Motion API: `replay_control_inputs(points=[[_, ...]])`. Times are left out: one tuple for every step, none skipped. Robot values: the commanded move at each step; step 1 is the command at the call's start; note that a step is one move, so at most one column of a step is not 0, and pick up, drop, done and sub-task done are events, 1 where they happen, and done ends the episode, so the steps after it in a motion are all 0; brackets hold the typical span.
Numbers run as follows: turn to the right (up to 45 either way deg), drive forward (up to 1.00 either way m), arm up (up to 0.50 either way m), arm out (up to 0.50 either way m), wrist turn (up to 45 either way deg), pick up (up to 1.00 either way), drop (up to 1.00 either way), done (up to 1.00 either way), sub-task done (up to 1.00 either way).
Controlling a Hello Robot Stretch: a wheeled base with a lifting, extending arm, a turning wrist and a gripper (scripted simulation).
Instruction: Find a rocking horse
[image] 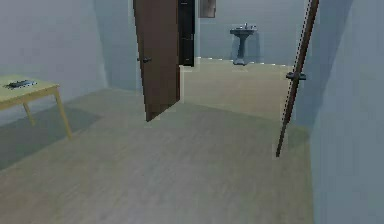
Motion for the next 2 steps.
replay_control_inputs(points=[[12.0,0.00,0.00,0.00,0.0,0.00,0.00,0.00,0.00],[0.0,1.00,0.00,0.00,0.0,0.00,0.00,0.00,0.00]])
